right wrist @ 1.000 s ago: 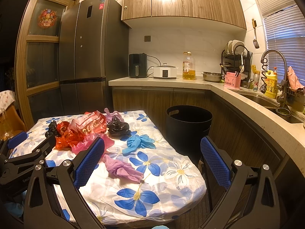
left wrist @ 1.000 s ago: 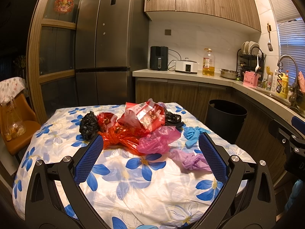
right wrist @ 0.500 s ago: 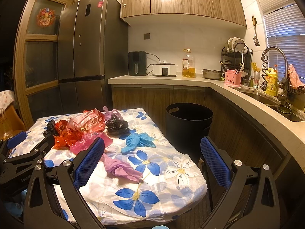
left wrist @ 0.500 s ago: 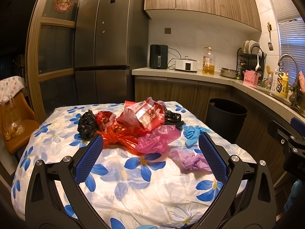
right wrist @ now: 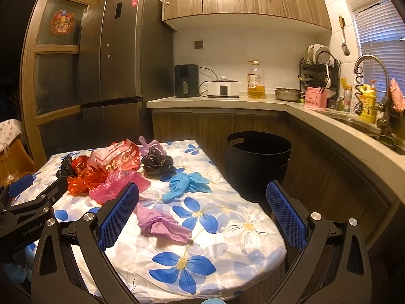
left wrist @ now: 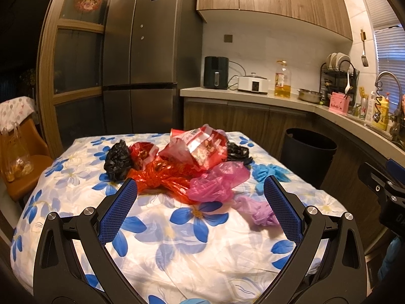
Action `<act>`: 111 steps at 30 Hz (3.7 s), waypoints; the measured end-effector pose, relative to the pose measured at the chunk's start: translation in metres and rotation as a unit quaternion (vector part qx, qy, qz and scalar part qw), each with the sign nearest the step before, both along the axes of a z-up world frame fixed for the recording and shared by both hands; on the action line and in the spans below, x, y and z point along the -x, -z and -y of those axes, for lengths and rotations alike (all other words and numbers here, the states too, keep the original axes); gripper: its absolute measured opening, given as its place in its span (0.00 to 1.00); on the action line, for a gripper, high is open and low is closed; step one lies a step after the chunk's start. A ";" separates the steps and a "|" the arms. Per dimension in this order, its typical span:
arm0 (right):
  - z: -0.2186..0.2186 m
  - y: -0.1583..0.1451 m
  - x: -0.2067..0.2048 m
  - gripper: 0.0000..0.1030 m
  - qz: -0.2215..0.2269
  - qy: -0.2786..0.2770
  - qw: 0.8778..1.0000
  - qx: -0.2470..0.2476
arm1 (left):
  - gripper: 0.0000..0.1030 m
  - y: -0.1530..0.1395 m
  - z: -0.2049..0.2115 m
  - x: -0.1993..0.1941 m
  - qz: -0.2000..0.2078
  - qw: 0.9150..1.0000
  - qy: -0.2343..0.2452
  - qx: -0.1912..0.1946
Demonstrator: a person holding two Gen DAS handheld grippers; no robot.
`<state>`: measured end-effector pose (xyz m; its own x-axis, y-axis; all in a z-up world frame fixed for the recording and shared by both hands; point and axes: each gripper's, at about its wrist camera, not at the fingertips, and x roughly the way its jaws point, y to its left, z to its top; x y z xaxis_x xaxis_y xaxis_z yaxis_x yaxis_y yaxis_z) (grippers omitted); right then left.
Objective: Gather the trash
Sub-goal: 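Grasp the pink bag with the left tool while the right tool grasps the purple glove, then carry the pink bag and purple glove with both tools over the black bin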
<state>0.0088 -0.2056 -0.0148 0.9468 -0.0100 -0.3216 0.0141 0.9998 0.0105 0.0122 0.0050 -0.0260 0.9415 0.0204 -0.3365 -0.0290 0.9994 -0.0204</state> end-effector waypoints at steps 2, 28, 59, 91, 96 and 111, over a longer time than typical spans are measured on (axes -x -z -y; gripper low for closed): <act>0.000 0.008 -0.006 0.94 0.001 -0.005 1.000 -0.001 | 0.96 0.007 -0.004 -0.004 0.001 1.000 -0.002 0.008; -0.037 0.124 -0.107 0.19 -0.112 -0.154 0.982 -0.008 | 0.95 0.049 -0.011 -0.080 -0.025 0.999 -0.016 0.032; 0.004 0.067 -0.079 0.10 -0.045 -0.148 0.987 -0.052 | 0.06 0.050 0.011 -0.067 -0.055 0.997 0.042 0.035; 0.145 -0.044 -0.139 0.10 0.107 0.013 0.992 -0.070 | 0.06 -0.061 0.134 -0.181 0.027 0.990 0.134 0.036; 0.166 -0.049 -0.153 0.10 0.128 0.035 0.989 -0.067 | 0.06 -0.065 0.166 -0.211 0.034 0.988 0.148 0.034; 0.206 -0.048 -0.190 0.10 0.134 0.048 0.987 -0.081 | 0.06 -0.060 0.245 -0.279 0.029 0.981 0.186 0.034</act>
<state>0.1992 -0.4117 0.0330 0.9952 -0.0737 -0.0644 0.0845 0.9790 0.1855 0.2909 -0.2397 0.0344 0.8966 -0.3497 -0.2715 0.3415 0.9366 -0.0788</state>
